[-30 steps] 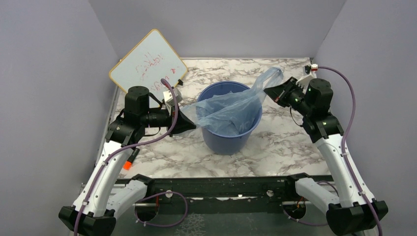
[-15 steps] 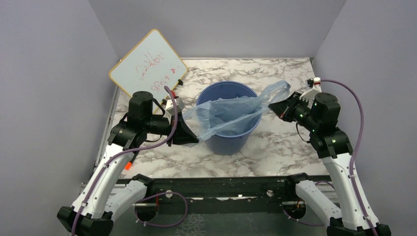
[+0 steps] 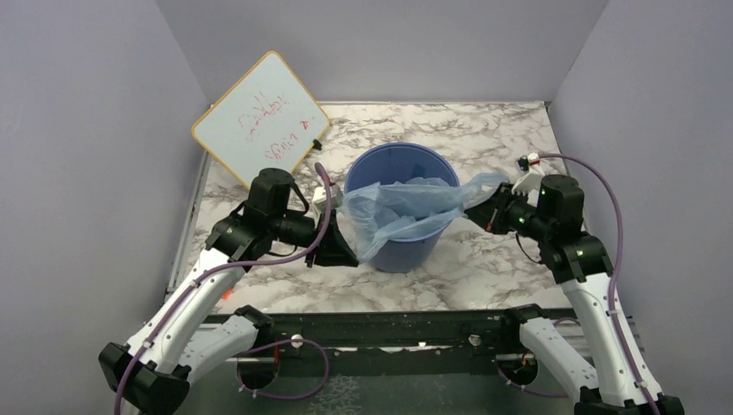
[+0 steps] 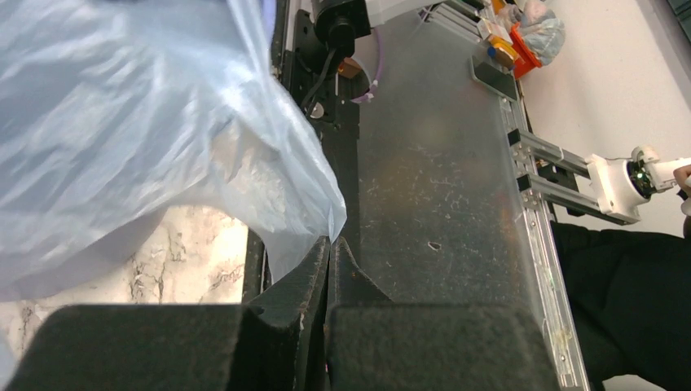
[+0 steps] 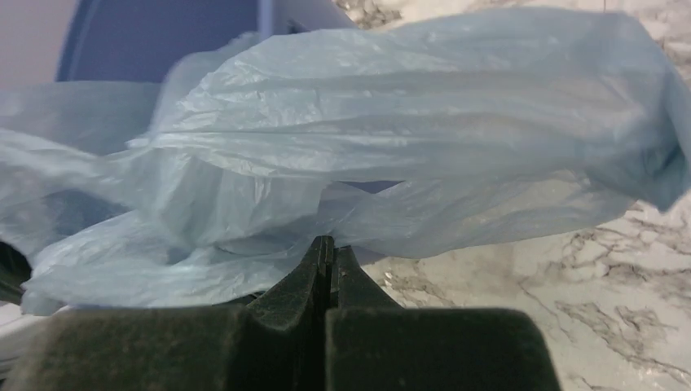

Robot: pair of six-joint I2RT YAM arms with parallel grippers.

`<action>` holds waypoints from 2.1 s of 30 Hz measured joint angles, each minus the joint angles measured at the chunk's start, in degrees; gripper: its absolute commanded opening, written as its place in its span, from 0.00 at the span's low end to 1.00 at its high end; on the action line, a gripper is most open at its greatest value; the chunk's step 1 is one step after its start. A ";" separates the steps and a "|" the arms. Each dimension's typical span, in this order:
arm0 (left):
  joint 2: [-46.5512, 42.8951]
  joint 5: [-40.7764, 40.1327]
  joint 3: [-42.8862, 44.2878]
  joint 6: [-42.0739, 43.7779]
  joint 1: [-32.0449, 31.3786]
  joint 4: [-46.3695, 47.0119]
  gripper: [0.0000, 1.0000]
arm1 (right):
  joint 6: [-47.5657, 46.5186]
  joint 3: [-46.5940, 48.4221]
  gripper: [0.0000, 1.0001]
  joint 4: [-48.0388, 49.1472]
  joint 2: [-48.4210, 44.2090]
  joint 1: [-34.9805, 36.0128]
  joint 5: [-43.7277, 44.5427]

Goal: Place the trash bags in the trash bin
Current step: Place the trash bag in the trash bin.

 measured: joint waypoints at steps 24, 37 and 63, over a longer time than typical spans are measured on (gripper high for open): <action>4.13 -30.29 -3.67 -9.90 -4.02 7.61 0.00 | -0.04 -2.84 0.08 2.89 6.03 0.00 6.97; 1.70 -41.55 -2.62 -11.13 -4.13 5.40 0.53 | -1.05 -1.14 0.30 2.40 4.57 0.00 12.63; -4.13 -61.86 6.62 -8.85 -4.13 3.54 0.91 | -37.66 -1.03 0.46 8.79 -2.64 0.00 21.09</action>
